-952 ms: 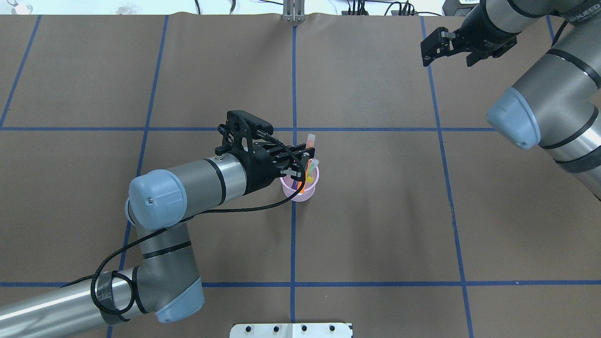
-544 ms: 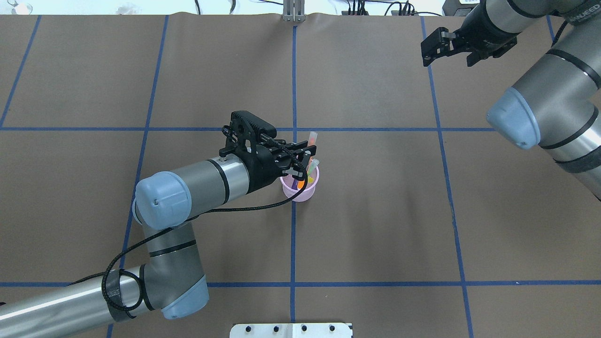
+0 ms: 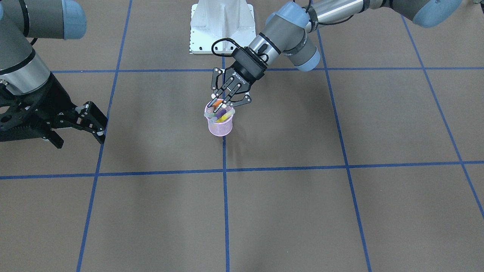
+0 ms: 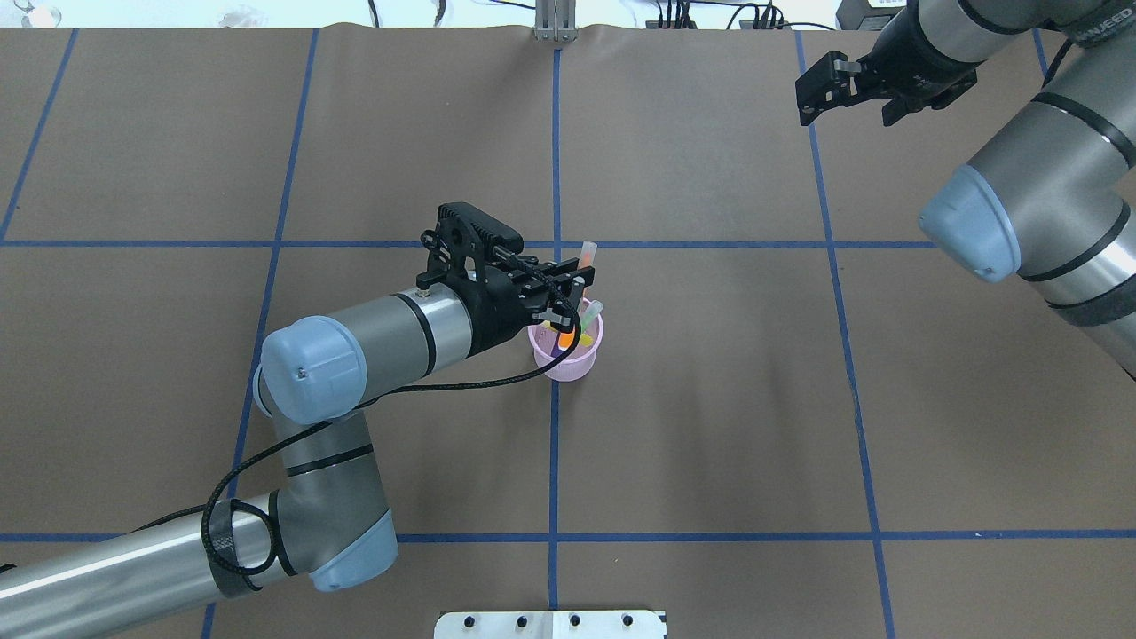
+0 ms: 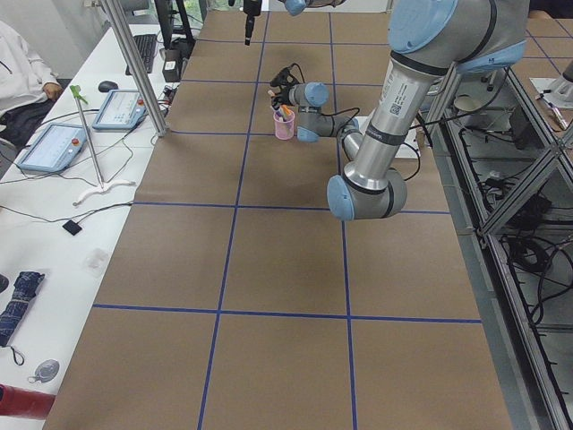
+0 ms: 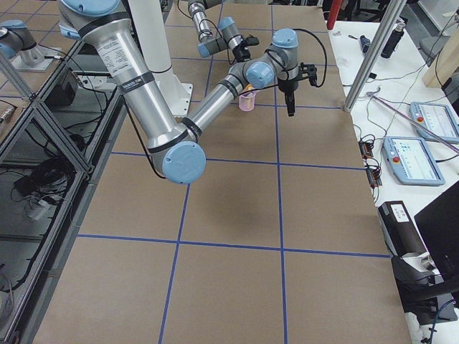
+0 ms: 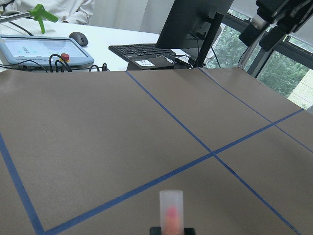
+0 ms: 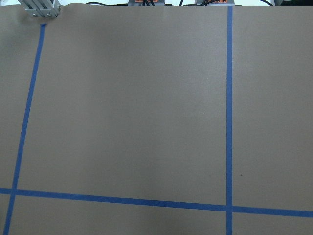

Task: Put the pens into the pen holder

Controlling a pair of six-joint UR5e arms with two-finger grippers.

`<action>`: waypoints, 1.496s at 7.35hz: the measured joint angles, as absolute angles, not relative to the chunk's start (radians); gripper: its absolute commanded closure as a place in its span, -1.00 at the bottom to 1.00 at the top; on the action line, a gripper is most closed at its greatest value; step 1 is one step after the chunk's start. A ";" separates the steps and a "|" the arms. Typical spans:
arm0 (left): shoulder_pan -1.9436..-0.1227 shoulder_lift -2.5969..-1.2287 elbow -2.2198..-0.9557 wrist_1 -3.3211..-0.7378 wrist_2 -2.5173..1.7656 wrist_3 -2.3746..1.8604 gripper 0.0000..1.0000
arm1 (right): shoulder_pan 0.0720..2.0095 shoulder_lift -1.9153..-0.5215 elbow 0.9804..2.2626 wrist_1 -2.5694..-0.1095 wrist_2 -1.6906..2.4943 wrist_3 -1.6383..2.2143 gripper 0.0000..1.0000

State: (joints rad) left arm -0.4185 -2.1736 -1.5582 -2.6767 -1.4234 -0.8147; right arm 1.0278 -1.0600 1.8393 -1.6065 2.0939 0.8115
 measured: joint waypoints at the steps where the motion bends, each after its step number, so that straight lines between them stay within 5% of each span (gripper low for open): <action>1: -0.419 -2.174 -1.555 -2.677 -1.423 -0.815 -0.33 | 1.028 -1.060 1.839 -1.607 2.094 0.811 -1.00; 2: -0.420 -2.174 -1.551 -2.677 -1.423 -0.815 -0.65 | 1.028 -1.060 1.839 -1.606 2.094 0.811 -1.00; 4: -0.420 -2.174 -1.541 -2.677 -1.421 -0.815 -0.92 | 1.028 -1.060 1.839 -1.606 2.094 0.811 -1.00; 11: -0.547 -2.141 -1.579 -2.533 -1.563 -0.817 -0.99 | 1.148 -1.121 1.826 -1.619 2.172 0.590 -1.00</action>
State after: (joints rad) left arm -0.5471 -2.1414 -1.5794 -2.5325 -1.5629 -0.8167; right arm 1.1475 -1.1209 1.8260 -1.6189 2.1723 0.5900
